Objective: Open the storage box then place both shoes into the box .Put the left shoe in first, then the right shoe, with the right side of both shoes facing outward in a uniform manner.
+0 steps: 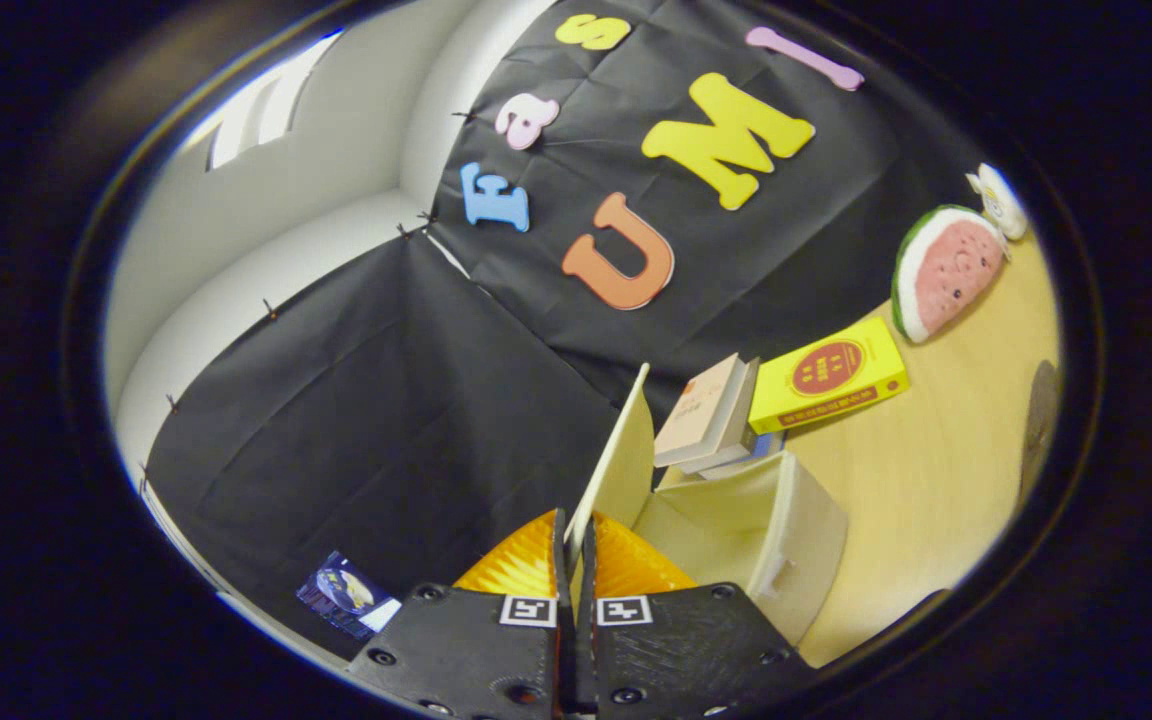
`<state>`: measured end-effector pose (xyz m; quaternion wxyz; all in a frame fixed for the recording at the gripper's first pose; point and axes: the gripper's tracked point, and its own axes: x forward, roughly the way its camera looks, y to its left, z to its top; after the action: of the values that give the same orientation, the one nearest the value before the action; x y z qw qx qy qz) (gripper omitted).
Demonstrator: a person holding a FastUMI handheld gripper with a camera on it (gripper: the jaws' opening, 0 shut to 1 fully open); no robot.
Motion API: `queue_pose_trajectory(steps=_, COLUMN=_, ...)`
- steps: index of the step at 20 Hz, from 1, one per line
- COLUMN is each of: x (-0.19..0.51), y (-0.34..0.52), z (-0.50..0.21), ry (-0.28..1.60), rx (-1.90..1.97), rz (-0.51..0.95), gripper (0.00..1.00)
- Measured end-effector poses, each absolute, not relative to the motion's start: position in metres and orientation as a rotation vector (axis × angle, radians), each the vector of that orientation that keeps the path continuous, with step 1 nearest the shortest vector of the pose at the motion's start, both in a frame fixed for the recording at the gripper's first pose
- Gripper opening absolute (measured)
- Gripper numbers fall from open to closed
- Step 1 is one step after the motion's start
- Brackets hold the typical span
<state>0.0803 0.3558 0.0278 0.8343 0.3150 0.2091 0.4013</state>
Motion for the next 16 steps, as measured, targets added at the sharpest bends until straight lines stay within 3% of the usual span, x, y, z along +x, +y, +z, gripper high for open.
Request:
queue_pose_trajectory(steps=13, x=0.059, y=0.526, z=0.064, ry=0.362, rx=0.306, rz=0.933, gripper=0.03)
queue_pose_trajectory(steps=16, x=0.051, y=0.546, z=0.059, ry=0.340, rx=0.230, rz=0.953, gripper=0.28)
